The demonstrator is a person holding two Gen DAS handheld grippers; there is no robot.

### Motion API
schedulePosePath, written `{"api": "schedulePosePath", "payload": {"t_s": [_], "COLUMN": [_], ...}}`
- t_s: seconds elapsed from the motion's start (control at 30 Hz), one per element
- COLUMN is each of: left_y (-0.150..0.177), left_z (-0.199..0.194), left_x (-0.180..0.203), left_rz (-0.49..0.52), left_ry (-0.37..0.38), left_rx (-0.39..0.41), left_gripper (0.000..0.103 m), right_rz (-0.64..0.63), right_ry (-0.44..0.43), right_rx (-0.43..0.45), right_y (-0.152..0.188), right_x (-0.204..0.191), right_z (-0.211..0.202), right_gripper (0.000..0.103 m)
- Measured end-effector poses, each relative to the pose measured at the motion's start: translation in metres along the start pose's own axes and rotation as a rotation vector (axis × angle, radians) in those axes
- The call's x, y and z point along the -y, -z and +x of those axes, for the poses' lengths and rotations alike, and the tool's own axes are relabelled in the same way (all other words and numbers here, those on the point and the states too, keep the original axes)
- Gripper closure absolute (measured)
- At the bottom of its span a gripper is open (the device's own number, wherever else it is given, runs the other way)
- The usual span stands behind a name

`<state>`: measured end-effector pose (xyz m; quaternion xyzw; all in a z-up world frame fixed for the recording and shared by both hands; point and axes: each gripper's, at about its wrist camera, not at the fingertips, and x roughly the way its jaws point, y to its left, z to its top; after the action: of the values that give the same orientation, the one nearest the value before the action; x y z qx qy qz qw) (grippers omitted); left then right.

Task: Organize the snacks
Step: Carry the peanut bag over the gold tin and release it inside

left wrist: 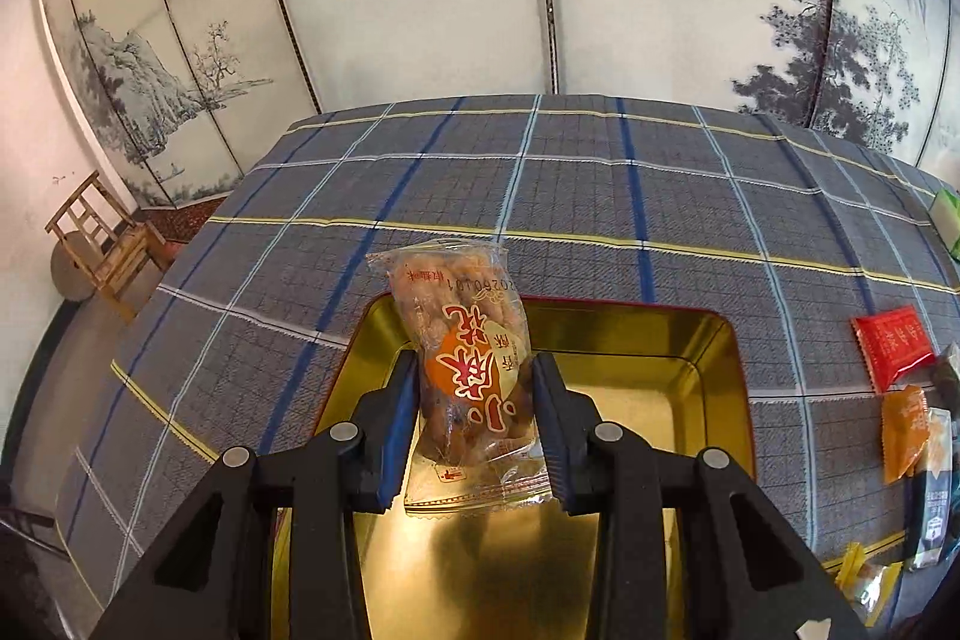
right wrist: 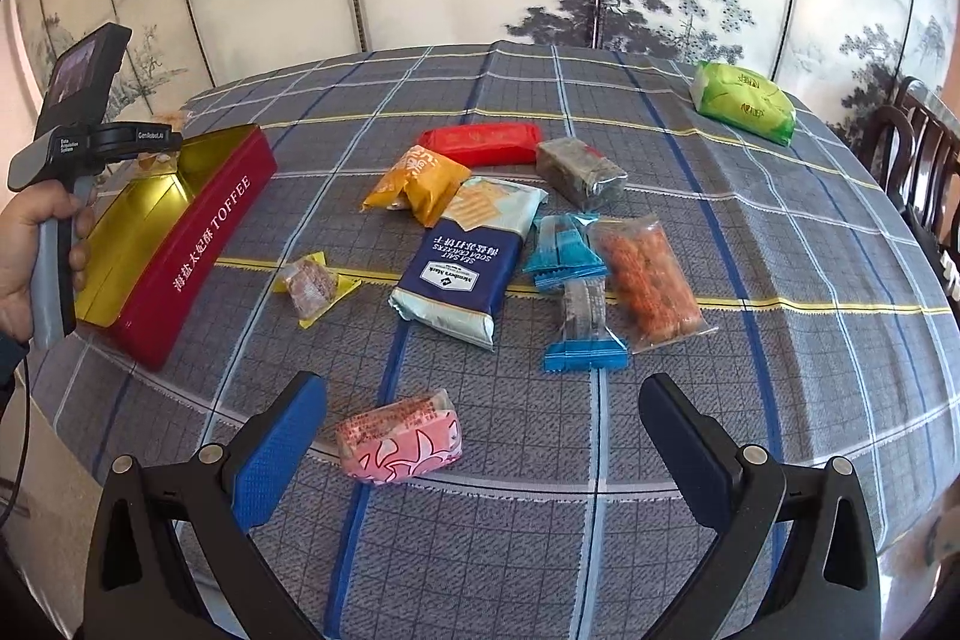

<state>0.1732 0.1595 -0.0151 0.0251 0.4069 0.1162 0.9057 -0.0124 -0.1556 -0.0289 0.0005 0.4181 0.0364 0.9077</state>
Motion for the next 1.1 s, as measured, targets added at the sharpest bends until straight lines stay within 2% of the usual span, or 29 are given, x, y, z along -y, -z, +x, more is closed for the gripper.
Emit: {"api": "schedulePosePath", "payload": {"t_s": [0.3, 0.57, 0.8, 1.1], "left_y": [0.002, 0.006, 0.003, 0.002], "left_z": [0.018, 0.038, 0.040, 0.045], "left_x": [-0.017, -0.014, -0.013, -0.017], "left_rz": [-0.043, -0.006, 0.008, -0.005], "left_ry": [0.014, 0.009, -0.003, 0.002], "left_rx": [-0.092, -0.189, -0.195, -0.207], "left_gripper": [0.070, 0.070, 0.070, 0.067], "right_rz": [0.009, 0.019, 0.023, 0.096], "right_ry": [-0.003, -0.006, 0.019, 0.128], "right_rx": [-0.008, -0.016, -0.003, -0.027], "right_y": [0.001, 0.006, 0.006, 0.007], "right_x": [0.004, 0.007, 0.021, 0.080], "right_z": [0.003, 0.003, -0.004, 0.005], "right_gripper": [0.000, 0.000, 0.000, 0.000]}}
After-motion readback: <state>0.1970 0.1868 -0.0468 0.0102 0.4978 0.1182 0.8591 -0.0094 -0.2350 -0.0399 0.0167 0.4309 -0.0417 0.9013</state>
